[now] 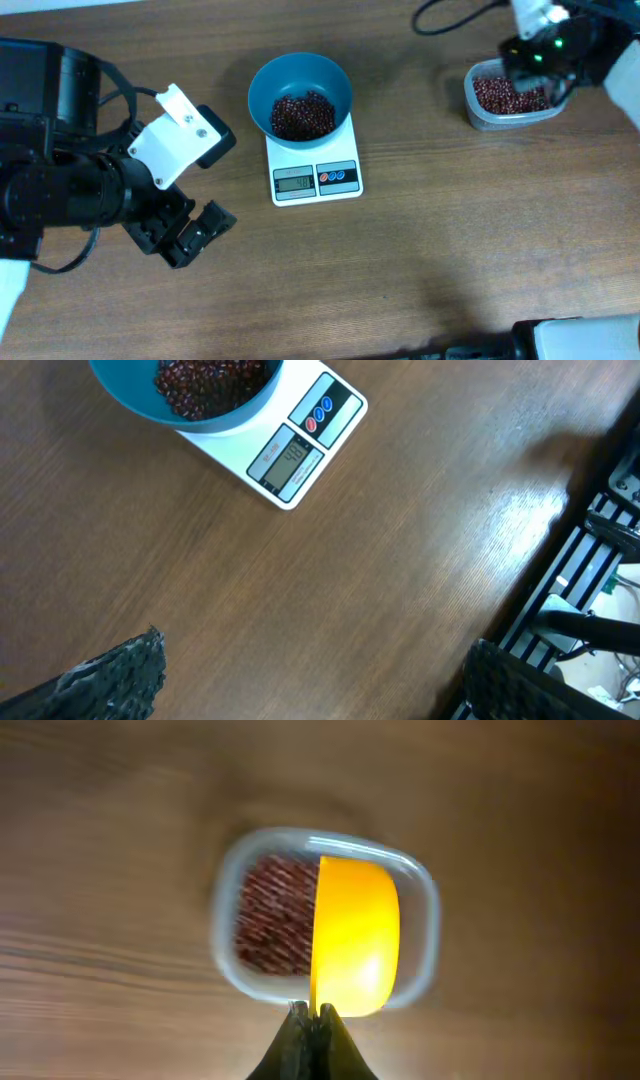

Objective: Scoop item into bowl and weigh 50g on scale
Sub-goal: 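Dip the yellow scoop into the red beans with the right gripper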

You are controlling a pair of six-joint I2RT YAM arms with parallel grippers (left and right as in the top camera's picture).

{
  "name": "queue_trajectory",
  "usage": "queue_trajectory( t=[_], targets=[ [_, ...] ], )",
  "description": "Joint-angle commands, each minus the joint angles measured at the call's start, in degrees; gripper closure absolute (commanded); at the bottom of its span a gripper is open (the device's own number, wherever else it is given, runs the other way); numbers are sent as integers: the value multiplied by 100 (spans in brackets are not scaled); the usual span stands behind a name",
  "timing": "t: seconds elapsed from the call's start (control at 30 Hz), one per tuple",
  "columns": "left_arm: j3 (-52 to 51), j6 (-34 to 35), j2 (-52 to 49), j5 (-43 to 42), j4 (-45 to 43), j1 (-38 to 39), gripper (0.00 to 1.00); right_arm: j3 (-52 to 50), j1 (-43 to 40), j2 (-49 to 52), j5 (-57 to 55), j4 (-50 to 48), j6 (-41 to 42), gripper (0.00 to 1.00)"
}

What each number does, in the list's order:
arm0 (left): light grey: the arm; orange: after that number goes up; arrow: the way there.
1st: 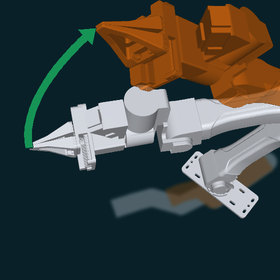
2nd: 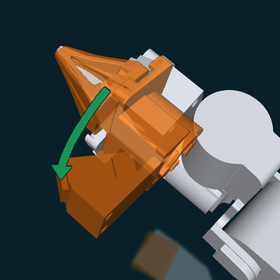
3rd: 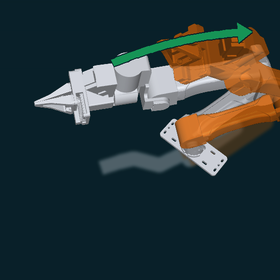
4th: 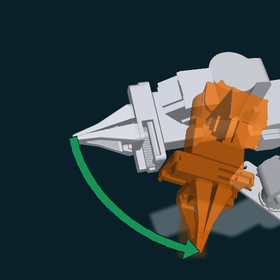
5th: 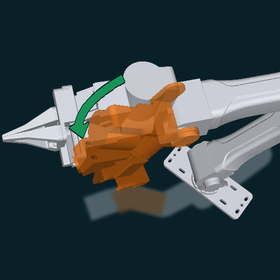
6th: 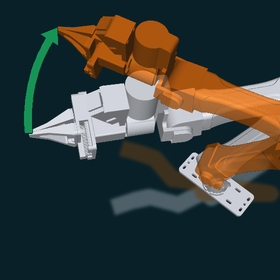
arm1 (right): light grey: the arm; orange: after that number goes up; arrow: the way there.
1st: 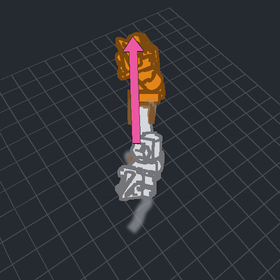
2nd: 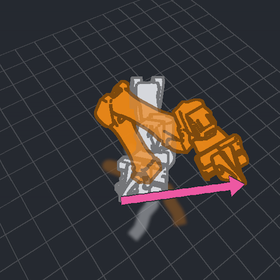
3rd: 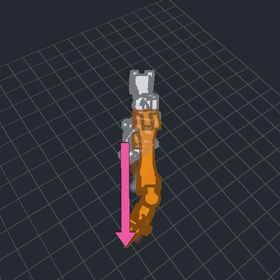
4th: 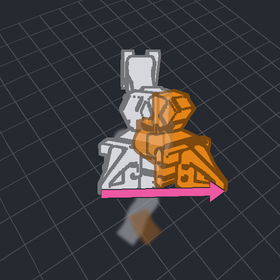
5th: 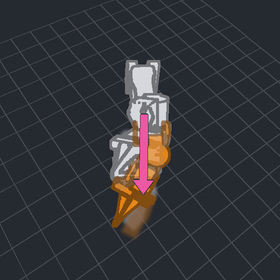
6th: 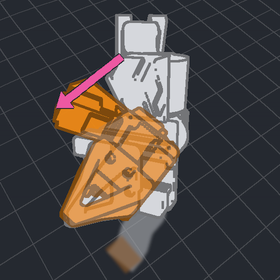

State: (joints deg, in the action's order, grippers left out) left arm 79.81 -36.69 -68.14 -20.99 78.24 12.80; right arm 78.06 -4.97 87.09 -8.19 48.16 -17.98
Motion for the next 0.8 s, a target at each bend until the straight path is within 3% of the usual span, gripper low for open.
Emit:
queue_trajectory(
  t=[0.0, 0.17, 0.43, 0.53, 0.67, 0.77],
  targets=[
    [4, -109, 11, -24, -7, 22, 1, 26, -267, 173, -278, 22, 52, 96],
    [4, -111, 11, -24, -7, 22, 1, 15, -293, 699, -22, -15, 57, 96],
    [4, -111, 11, -24, -7, 22, 1, 11, -293, 1434, 1019, -509, 745, 96],
    [4, -111, 11, -22, -7, 22, 1, 13, -293, 1449, 1084, -514, 763, 96],
    [4, -111, 11, -22, -7, 22, 1, 13, -295, 1449, 2149, -511, 1019, 96],
    [4, -109, 11, -24, -9, 22, 1, 20, -407, 1443, 1856, -531, 1016, 96]
  ],
)
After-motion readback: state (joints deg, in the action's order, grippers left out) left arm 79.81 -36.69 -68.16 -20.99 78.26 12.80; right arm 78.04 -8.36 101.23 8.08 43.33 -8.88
